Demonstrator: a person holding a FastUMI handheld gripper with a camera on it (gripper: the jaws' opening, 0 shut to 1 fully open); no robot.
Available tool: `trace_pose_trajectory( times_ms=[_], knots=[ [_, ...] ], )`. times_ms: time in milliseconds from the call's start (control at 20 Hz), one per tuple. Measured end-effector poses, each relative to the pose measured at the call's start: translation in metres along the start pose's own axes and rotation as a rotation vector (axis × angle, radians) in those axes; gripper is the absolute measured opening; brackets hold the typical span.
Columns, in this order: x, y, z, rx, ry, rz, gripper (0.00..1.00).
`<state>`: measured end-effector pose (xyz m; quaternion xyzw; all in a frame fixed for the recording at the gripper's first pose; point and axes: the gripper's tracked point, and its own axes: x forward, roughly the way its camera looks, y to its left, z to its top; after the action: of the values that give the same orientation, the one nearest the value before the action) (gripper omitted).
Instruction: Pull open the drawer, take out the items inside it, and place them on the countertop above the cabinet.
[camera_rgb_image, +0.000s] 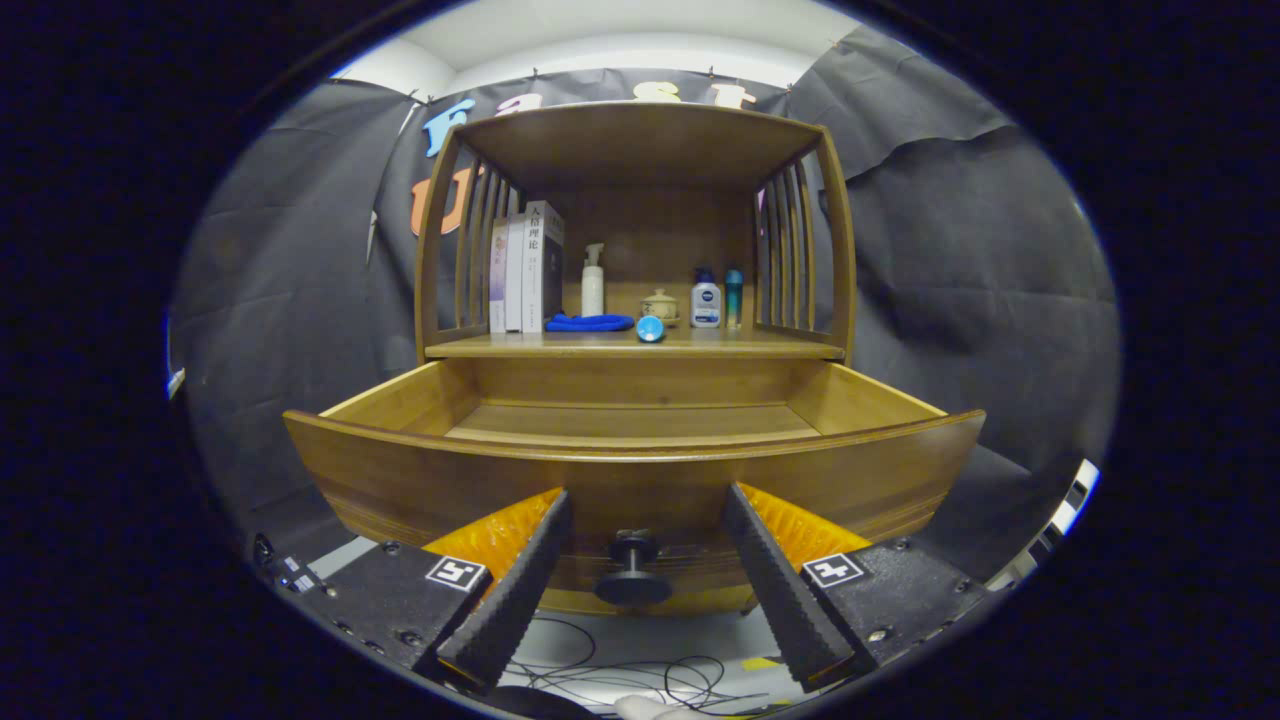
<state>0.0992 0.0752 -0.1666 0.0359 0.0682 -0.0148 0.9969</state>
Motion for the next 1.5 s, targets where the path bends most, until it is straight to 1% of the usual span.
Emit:
trace_pose_trajectory(
  times_ms=[100,600,850,1000,1050,1100,1150,1500],
  knots=[
    [0.004,0.0,0.002,0.021,0.004,0.017,1.0],
    [0.025,0.003,0.01,-0.017,0.0,-0.002,1.0],
    [0.048,0.005,0.017,-0.025,0.002,-0.01,1.0],
    [0.061,0.007,0.03,-0.032,-0.02,-0.019,1.0],
    [0.069,0.008,0.027,-0.039,-0.002,-0.026,1.0],
    [0.073,0.009,0.031,-0.046,-0.021,-0.03,1.0],
    [0.079,0.01,0.03,-0.055,-0.006,-0.036,1.0],
    [0.108,0.017,0.037,-0.058,-0.028,-0.053,1.0]
  ],
)
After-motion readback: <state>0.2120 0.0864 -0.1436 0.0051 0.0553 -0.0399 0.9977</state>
